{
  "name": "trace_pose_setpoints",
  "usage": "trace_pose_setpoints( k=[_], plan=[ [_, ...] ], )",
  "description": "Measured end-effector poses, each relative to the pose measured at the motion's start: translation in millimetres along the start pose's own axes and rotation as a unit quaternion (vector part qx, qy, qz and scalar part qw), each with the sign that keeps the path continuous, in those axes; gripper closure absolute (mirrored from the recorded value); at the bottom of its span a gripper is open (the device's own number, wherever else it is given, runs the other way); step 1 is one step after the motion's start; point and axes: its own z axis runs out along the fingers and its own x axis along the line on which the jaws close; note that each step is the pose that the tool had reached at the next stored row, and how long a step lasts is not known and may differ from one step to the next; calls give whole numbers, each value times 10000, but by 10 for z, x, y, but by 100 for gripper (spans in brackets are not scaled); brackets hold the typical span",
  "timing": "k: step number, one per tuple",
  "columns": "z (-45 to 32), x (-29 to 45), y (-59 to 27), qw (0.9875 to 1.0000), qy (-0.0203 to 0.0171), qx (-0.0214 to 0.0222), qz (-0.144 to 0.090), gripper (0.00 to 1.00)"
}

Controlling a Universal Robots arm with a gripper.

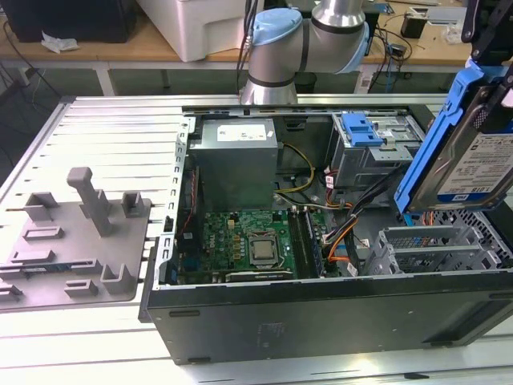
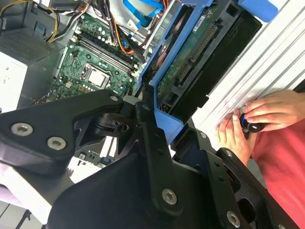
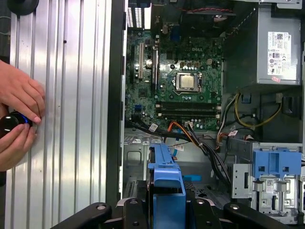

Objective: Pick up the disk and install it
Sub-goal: 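Insert the disk into the insertion slot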

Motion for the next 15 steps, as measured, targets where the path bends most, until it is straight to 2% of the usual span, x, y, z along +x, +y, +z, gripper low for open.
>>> trace_pose_setpoints(
  k=[8, 15],
  plan=[
    [15, 0, -3, 10000, 0, 0, 3, 63],
    [30, 2, -65, 10000, -7, 0, 3, 63]
  ],
)
